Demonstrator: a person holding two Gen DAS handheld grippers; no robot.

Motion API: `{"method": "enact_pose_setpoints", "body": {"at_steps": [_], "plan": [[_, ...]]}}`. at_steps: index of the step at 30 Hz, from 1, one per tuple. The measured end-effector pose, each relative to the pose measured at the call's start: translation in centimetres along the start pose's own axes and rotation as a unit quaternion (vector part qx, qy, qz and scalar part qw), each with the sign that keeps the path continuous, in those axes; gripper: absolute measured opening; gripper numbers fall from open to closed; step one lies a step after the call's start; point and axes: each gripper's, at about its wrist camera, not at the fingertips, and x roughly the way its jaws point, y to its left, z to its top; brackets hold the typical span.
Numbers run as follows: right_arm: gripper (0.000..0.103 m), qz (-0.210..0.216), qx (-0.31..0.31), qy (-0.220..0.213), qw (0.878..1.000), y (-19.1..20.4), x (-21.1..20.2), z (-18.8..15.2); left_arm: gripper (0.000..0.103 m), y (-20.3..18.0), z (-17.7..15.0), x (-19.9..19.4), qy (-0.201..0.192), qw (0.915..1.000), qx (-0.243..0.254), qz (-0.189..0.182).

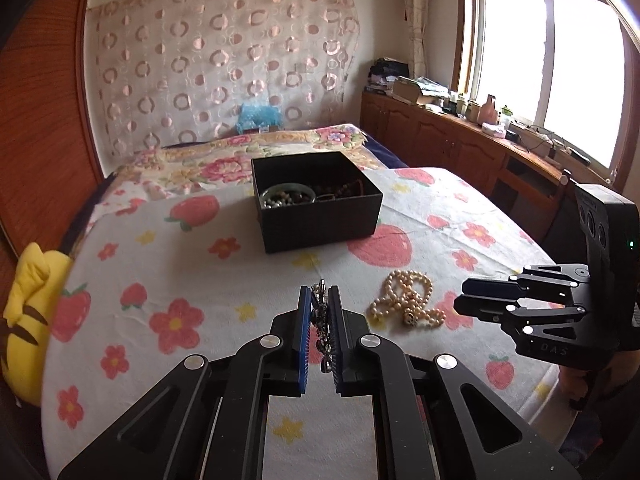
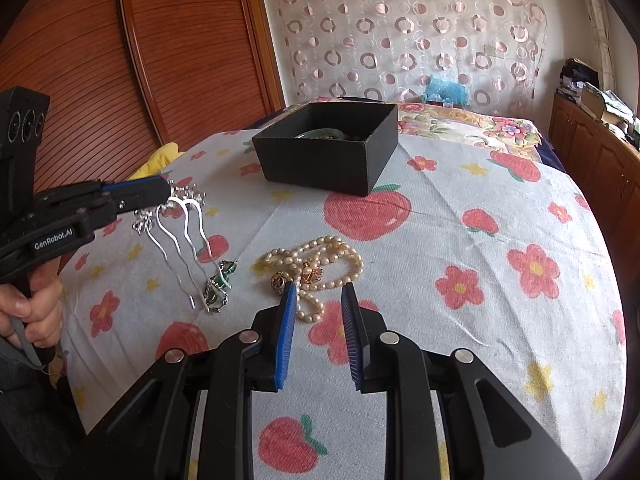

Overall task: Organize jewelry
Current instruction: 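Lift the silver hair comb off the sheet with the left tool, then grasp the green pendant with the right tool while the left tool holds the comb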

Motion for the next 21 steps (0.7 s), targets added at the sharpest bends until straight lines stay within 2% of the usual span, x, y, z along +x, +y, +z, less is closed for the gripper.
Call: {"method": "enact_pose_setpoints", "body": {"at_steps": [12,21], "plan": [[0.025,0.018,-0.016,0.007,1.000,2.0,0.7,0.5,0.007,1.9,1.4,-2.1,-0.036,0.9991,-0.015,0.017],[0.025,0.039,-0.061,0.026,0.997,6.2,2.6,1.6,0.007,4.3,0.7,-2.9,-0.040,0.9980,-0.036,0.034]]}}
